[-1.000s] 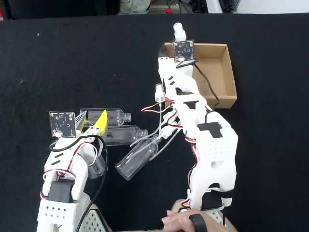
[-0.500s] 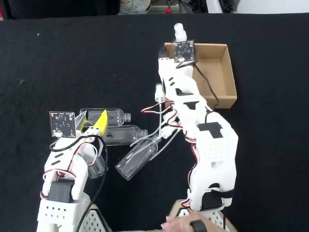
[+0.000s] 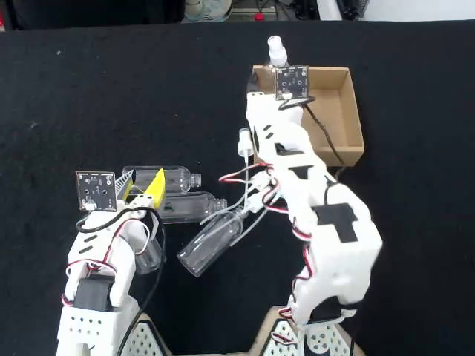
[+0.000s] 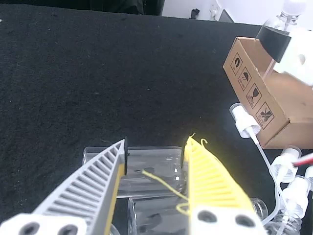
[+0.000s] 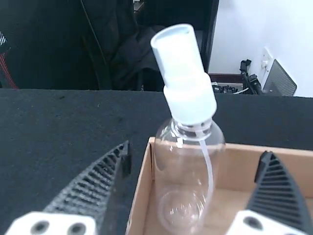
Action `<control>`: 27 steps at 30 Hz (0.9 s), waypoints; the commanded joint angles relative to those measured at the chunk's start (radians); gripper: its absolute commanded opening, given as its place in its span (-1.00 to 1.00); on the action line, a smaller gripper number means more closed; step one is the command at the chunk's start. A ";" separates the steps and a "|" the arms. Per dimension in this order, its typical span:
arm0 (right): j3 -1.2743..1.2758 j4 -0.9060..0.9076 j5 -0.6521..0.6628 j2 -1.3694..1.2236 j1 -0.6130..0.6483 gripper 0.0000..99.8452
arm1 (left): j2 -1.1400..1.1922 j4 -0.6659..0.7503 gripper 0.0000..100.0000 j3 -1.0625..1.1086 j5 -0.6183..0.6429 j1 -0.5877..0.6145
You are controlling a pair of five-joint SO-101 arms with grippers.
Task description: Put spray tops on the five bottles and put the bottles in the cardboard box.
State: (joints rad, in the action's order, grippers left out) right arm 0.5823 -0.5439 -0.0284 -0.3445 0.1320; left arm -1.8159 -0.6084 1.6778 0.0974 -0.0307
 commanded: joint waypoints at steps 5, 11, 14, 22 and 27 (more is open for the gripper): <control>0.265 0.008 -0.009 0.392 -0.043 -0.26 | -0.008 0.021 -0.62 0.022 -0.002 -0.004; 0.512 0.238 -0.006 0.776 -0.049 -0.26 | -0.008 0.003 -0.62 0.022 -0.002 -0.002; 0.493 0.611 -0.005 1.007 -0.051 -0.26 | -0.008 -0.015 -0.62 0.022 -0.002 -0.002; 0.222 1.468 -0.003 1.267 -0.052 -0.26 | -0.008 -0.035 -0.62 0.022 0.003 0.074; 0.208 1.596 -0.009 1.225 -0.118 -0.26 | -0.008 -0.035 -0.62 0.022 0.008 0.093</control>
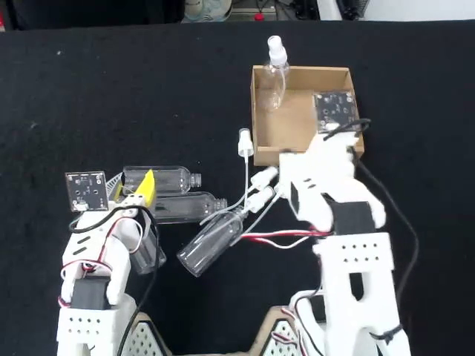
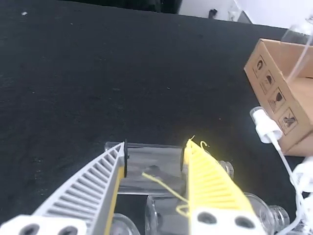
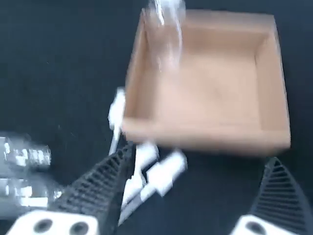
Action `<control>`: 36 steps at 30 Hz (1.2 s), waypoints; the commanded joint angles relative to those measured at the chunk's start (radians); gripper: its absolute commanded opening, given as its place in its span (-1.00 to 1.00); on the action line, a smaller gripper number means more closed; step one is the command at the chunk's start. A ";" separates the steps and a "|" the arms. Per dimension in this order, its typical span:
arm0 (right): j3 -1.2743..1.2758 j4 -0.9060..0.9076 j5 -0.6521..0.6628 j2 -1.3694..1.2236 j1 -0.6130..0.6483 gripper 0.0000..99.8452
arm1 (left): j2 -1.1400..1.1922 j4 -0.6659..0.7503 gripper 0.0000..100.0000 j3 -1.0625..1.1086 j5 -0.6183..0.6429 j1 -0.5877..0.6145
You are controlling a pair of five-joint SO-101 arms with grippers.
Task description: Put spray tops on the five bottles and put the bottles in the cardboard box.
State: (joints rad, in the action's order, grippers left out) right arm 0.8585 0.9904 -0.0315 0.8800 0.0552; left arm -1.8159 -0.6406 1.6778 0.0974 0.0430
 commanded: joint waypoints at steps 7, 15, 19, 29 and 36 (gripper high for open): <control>-0.076 0.221 0.021 -0.030 -0.068 -0.26 | -0.008 -0.020 -0.62 0.022 0.006 0.027; -0.018 0.141 0.057 -0.030 0.057 -0.26 | -0.008 -0.021 -0.62 0.005 0.009 0.145; 0.054 0.046 0.006 -0.030 0.181 -0.38 | -0.009 -0.021 -0.62 0.001 0.011 0.262; 0.122 -0.077 -0.035 -0.036 0.535 -0.51 | -0.008 -0.018 -0.62 -0.024 0.101 0.394; 0.119 -0.186 -0.043 -0.038 0.738 -0.39 | -0.008 0.060 -0.62 -0.015 0.138 0.479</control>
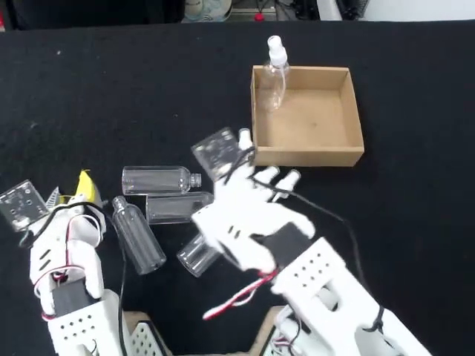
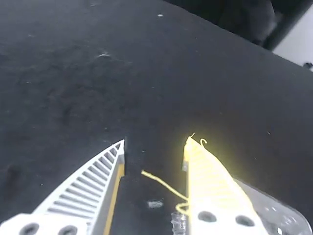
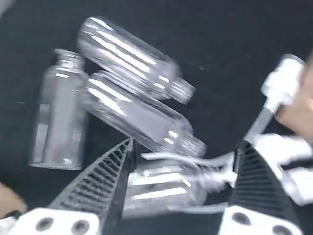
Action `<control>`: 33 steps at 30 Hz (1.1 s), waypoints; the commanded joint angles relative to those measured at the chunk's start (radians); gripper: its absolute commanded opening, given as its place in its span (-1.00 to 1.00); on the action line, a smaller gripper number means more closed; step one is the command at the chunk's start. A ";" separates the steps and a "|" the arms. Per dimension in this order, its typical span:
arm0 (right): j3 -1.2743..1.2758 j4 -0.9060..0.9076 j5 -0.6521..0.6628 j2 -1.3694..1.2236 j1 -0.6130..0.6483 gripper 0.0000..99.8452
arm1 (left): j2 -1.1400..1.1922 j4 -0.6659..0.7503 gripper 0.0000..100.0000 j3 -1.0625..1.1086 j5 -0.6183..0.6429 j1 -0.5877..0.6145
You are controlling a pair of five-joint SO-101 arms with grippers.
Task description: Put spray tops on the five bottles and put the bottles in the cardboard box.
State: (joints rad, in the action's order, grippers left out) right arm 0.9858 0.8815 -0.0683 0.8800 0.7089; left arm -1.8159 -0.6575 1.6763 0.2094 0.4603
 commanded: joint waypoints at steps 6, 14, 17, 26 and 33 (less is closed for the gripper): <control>-0.008 -0.201 -0.129 -0.071 0.238 -0.39 | -0.008 0.157 -0.62 -0.005 0.123 0.259; -0.208 -0.244 -0.199 -0.467 0.338 -0.38 | -0.008 0.150 -0.62 -0.058 0.153 0.377; -0.308 -0.242 -0.275 -0.619 0.374 -0.38 | -0.008 0.150 -0.62 -0.050 0.160 0.384; -0.501 -0.242 -0.295 -0.877 0.381 -0.23 | -0.008 0.150 -0.62 -0.047 0.160 0.381; -0.581 -0.242 -0.292 -1.006 0.379 -0.34 | -0.008 0.157 -0.62 -0.033 0.160 0.381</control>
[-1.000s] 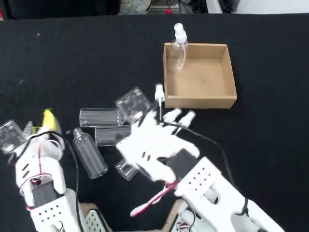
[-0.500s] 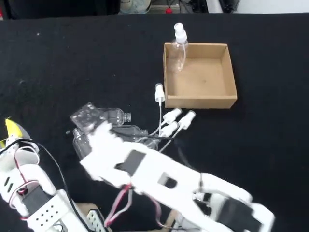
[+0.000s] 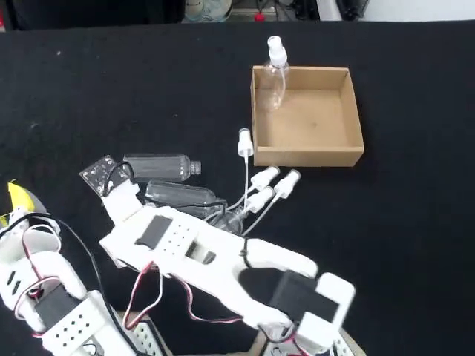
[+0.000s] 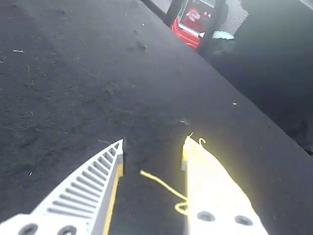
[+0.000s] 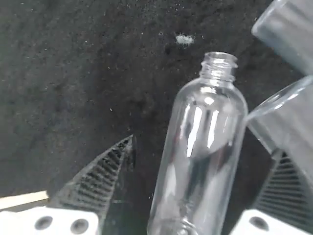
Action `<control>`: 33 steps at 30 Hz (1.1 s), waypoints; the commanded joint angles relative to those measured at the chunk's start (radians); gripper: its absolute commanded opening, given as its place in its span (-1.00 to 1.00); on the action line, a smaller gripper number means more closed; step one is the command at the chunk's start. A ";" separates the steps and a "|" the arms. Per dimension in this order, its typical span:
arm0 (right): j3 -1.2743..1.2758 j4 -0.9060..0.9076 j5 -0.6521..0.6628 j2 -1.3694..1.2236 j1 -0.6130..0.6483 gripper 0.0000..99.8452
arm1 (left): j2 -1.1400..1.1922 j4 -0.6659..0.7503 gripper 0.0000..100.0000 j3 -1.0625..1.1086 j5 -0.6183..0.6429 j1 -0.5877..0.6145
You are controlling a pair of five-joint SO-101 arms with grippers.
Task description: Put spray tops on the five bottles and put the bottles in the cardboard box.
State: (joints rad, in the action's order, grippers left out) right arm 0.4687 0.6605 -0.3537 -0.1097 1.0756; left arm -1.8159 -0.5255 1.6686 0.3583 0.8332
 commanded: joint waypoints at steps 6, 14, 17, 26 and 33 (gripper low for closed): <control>-0.077 -0.020 -0.003 -0.079 0.008 -0.52 | -0.008 0.025 -0.62 -0.025 0.011 0.008; -0.062 0.002 -0.002 -0.025 -0.029 -0.78 | -0.008 0.025 -0.62 -0.024 0.011 0.008; 0.002 0.002 0.006 0.088 -0.054 -0.79 | -0.008 0.025 -0.62 -0.024 0.011 0.008; 0.182 0.287 0.219 0.757 -0.333 -0.79 | -0.008 0.018 -0.62 -0.024 0.006 -0.025; 0.208 0.649 0.485 1.132 -0.856 -0.79 | -0.008 -0.048 -0.62 -0.033 -0.072 -0.160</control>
State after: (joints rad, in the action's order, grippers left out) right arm 0.6697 1.1868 0.0422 0.8846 0.4726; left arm -1.8159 -0.5286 1.6686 0.3567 0.7626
